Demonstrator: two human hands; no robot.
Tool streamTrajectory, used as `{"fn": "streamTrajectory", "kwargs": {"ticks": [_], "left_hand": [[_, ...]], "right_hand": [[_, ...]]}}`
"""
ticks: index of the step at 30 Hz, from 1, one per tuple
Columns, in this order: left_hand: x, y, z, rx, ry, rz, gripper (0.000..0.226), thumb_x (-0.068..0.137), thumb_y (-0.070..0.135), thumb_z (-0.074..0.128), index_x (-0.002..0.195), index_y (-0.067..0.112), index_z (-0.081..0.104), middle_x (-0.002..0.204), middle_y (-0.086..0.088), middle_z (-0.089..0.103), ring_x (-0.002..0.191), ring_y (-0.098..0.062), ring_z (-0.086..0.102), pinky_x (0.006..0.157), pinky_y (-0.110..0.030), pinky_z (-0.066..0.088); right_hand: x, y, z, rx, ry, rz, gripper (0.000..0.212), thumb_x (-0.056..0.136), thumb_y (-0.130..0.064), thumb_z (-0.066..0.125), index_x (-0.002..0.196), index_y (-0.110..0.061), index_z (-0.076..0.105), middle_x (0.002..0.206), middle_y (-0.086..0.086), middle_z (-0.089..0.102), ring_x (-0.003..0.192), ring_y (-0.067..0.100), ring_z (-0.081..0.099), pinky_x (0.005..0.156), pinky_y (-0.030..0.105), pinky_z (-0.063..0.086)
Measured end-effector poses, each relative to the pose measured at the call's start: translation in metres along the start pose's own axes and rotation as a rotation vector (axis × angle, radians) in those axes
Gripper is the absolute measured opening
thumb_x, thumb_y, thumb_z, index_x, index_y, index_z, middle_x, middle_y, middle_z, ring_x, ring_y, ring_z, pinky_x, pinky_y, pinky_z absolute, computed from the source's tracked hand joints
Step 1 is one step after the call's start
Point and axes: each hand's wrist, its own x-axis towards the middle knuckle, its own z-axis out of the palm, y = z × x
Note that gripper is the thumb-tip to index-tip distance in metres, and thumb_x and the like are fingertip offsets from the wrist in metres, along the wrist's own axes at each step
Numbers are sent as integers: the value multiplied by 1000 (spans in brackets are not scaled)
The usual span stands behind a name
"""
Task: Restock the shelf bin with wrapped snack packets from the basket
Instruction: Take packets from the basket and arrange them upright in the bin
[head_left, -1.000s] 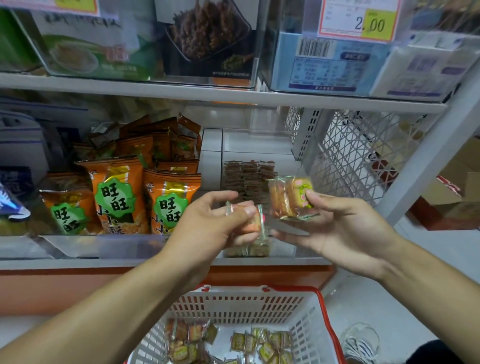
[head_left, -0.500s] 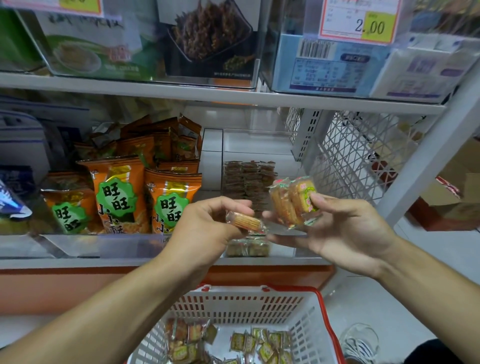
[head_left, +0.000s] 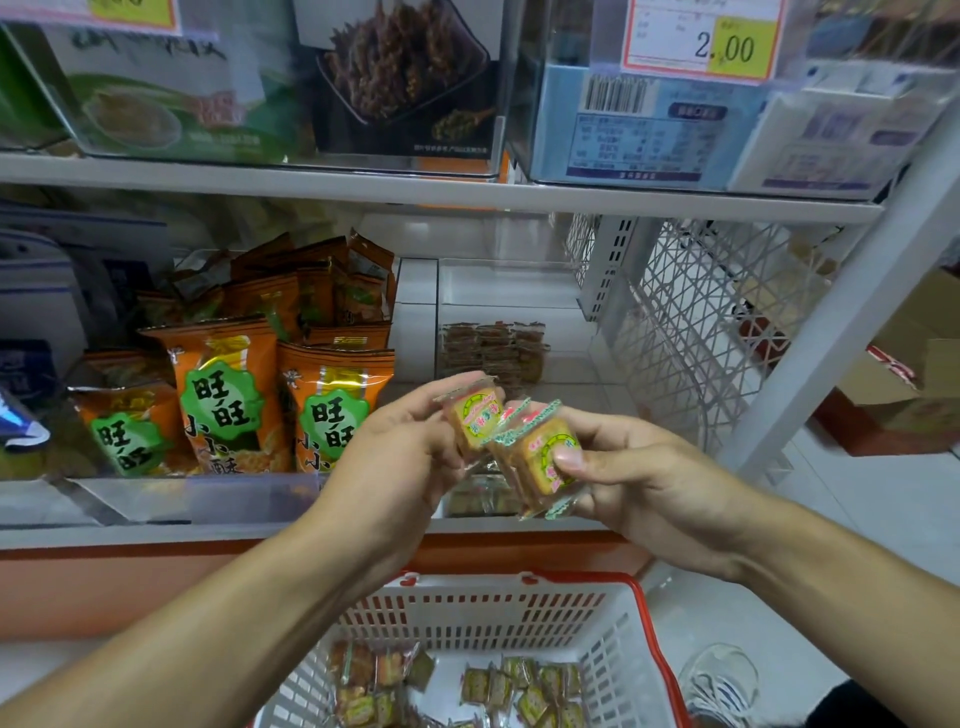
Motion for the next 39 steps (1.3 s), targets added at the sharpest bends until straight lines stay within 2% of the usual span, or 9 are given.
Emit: {"fn": "streamTrajectory", "kwargs": {"ticks": [3, 6, 11, 17, 21, 26, 30, 35, 39], "left_hand": [[0, 1, 3, -66, -15, -7, 48, 77, -3, 49, 119, 8, 70, 117, -13, 76, 108, -35, 65, 106, -42, 46], [1, -3, 5, -47, 3, 18, 30, 101, 5, 48, 123, 10, 69, 116, -8, 77, 112, -26, 72, 90, -31, 60], [-1, -4, 7, 16, 34, 129, 27, 105, 14, 48, 127, 15, 64, 125, 2, 74, 113, -23, 71, 95, -33, 55], [-6, -7, 10, 123, -11, 203, 29, 107, 20, 47, 123, 29, 69, 130, 11, 71, 113, -18, 70, 95, -35, 57], [-7, -10, 11, 76, 9, 184, 26, 102, 19, 52, 114, 25, 73, 121, 3, 75, 108, -19, 73, 87, -30, 60], [-4, -11, 5, 167, 142, 226, 12, 99, 25, 63, 107, 19, 70, 102, 0, 78, 97, -13, 71, 85, -29, 51], [-5, -13, 0, 270, 183, 260, 14, 93, 17, 71, 105, 24, 71, 100, 1, 77, 100, -16, 73, 90, -31, 54], [-9, -15, 1, 318, 117, 298, 48, 91, 3, 72, 128, 31, 64, 95, 3, 74, 92, -9, 73, 83, -16, 54], [-16, -19, 7, 372, 100, 348, 39, 87, -5, 74, 117, 19, 70, 104, 5, 79, 101, -8, 74, 85, -16, 56]], "right_hand": [[0, 0, -1, -18, 26, 27, 45, 85, -11, 67, 129, -9, 66, 127, 13, 68, 101, 15, 66, 88, 23, 54], [1, -2, -1, 55, 27, 52, 44, 86, -10, 69, 130, -6, 65, 123, 21, 62, 98, 20, 60, 88, 27, 56], [1, -1, 9, 404, 45, 57, 43, 92, -9, 57, 132, 8, 59, 137, 30, 57, 133, 39, 54, 105, 41, 50], [-1, 9, 36, 565, -12, 86, 44, 96, -14, 56, 133, 10, 58, 139, 28, 57, 130, 34, 57, 109, 41, 47], [0, 9, 41, 589, -31, 35, 45, 99, -12, 54, 137, 11, 53, 142, 28, 54, 136, 34, 51, 114, 42, 39], [4, 4, 33, 456, 62, -74, 43, 98, -8, 48, 137, 9, 54, 139, 24, 58, 133, 30, 54, 109, 37, 47], [5, -1, 27, 410, 100, -112, 44, 99, -9, 47, 138, 9, 51, 140, 23, 58, 136, 29, 52, 110, 35, 44], [8, 1, 26, 483, 130, -118, 46, 100, -13, 47, 140, 7, 49, 141, 23, 57, 136, 29, 53, 117, 38, 39], [8, 3, 27, 505, 119, -71, 45, 103, -21, 42, 141, 1, 49, 139, 21, 60, 132, 29, 57, 116, 42, 40]]}}
